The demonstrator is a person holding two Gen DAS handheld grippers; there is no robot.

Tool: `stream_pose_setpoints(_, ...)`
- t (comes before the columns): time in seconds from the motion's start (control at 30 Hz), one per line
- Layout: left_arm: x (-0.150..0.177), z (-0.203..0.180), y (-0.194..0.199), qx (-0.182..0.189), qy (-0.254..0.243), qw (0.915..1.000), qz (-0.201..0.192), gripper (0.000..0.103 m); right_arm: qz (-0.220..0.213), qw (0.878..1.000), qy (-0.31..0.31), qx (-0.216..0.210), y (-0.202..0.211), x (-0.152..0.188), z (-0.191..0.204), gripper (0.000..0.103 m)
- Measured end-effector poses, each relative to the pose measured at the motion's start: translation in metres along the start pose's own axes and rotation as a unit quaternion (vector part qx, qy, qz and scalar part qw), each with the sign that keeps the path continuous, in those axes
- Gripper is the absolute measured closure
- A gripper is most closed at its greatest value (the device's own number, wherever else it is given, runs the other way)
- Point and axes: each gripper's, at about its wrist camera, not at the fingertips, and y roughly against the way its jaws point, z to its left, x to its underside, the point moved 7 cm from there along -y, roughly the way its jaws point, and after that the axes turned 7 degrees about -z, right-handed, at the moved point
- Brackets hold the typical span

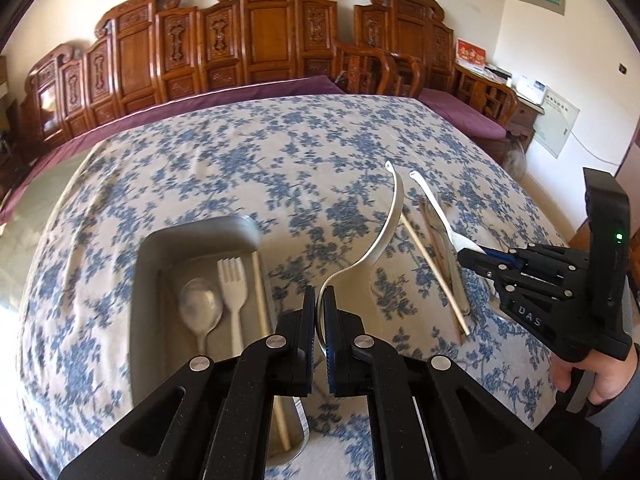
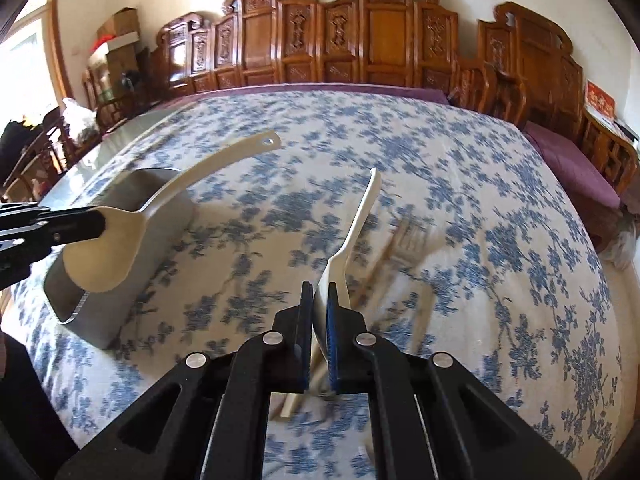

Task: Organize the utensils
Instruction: 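Carry the ladle into the tray and open the left tool while the right tool lifts the white spoon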

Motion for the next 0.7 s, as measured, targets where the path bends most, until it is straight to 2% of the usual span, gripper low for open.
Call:
stream_pose_setpoints(0.33, 0.018, 0.045, 0.025, -0.037, 0.041, 0.9985, -0.004, 0.100, -0.014, 0.999, 0.022, -0.022, 0.012, -0.006, 0.037, 0.096)
stream_pose_setpoints(0.7, 0.036, 0.094, 0.025, -0.097, 0.060, 0.9934, 0.007, 0.100, -0.018, 0.998, 0.043, -0.034, 0.009, -0.010, 0.062, 0.096)
